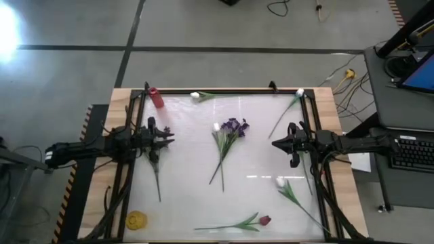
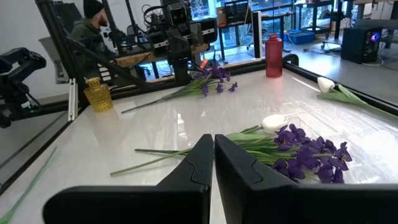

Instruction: Sort flowers into vase by color

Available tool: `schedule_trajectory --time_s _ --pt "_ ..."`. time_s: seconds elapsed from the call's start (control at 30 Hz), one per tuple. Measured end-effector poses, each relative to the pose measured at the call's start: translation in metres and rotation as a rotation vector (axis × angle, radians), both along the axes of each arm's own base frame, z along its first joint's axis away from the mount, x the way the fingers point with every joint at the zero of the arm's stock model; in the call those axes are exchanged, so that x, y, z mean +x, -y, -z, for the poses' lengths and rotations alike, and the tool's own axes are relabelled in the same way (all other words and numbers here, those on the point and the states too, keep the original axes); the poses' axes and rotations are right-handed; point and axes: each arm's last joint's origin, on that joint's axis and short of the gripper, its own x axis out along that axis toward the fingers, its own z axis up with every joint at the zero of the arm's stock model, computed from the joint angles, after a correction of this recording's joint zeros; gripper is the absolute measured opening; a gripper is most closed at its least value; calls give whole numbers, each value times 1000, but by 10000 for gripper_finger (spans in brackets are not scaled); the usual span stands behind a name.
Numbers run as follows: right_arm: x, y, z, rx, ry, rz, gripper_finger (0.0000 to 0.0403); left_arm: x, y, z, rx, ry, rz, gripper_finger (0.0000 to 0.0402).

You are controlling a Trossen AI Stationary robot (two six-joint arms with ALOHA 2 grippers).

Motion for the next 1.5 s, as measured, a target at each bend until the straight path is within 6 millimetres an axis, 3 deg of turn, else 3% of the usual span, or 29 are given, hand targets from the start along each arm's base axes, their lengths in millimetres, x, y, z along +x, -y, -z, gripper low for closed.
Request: schedule_trajectory --time_s 0.3,0.57,0.73,0.8,0.97,1.27,1.37,1.5 --pt "0 0 0 0 0 0 9 0 -1 0 1 0 -19 85" --pt "0 0 0 0 0 0 9 -10 -18 -3 75 0 -687 85" --pt "0 0 0 0 0 0 9 -14 -21 -4 79 -3 -877 85" --pt "0 0 0 0 0 0 9 -13 -20 -5 4 58 -852 85" --pt "0 0 0 0 0 0 9 -9 -16 -17 -442 405 -608 85" --pt "0 0 0 0 0 0 9 -5 -13 -35 -582 607 -403 85" --pt "0 0 0 0 0 0 9 4 -12 -41 -668 527 -390 83" --pt "0 0 0 0 0 1 9 28 -11 -57 -706 230 -510 80"
